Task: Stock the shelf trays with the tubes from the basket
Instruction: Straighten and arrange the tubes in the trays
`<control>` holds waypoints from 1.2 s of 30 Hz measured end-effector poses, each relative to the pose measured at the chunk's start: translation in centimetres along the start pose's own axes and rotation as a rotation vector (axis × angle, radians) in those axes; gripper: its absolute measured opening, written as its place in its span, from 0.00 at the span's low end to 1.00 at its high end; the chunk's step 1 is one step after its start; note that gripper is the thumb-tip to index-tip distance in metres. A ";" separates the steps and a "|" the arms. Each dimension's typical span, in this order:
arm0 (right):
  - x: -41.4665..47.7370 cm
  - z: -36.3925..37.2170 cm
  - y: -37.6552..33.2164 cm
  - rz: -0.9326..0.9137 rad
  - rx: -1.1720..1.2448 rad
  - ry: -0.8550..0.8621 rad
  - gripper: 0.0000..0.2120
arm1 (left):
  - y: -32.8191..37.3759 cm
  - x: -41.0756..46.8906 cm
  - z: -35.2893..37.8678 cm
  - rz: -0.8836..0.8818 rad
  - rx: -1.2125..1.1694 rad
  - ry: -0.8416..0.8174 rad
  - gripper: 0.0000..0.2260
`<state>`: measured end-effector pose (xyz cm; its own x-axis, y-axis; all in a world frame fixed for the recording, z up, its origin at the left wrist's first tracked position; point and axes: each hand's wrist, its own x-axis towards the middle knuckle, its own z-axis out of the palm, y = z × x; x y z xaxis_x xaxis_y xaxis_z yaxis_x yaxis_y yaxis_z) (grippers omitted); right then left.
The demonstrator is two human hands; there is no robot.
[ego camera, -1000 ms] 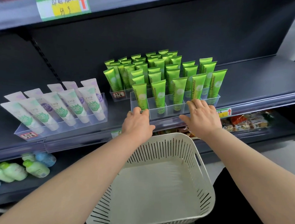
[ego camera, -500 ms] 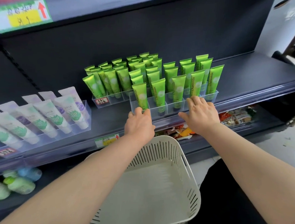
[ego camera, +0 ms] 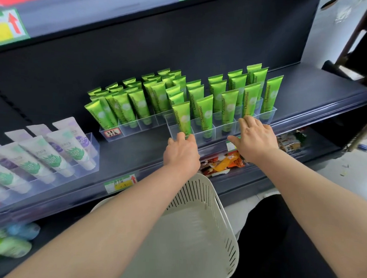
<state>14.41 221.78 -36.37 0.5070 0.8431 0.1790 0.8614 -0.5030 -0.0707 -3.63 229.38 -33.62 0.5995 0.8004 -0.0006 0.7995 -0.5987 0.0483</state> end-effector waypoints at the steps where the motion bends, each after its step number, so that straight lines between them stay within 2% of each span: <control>1: 0.1 0.0 0.3 0.005 0.005 0.000 0.30 | 0.3 0.1 0.0 0.001 0.003 -0.001 0.22; 23: 1.5 0.4 4.7 0.151 0.025 0.008 0.32 | 5.8 2.4 -0.7 0.054 0.057 -0.029 0.19; 29: 1.3 0.5 5.2 0.150 0.047 0.031 0.30 | 6.2 2.5 -0.9 0.069 0.064 -0.029 0.19; 36: 1.4 0.3 5.7 0.179 0.053 -0.015 0.34 | 6.7 2.8 -1.0 0.084 0.033 -0.041 0.19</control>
<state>20.03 220.12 -36.80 0.6523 0.7442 0.1440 0.7577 -0.6346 -0.1522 3.32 227.64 -32.34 0.6648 0.7460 -0.0392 0.7469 -0.6647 0.0174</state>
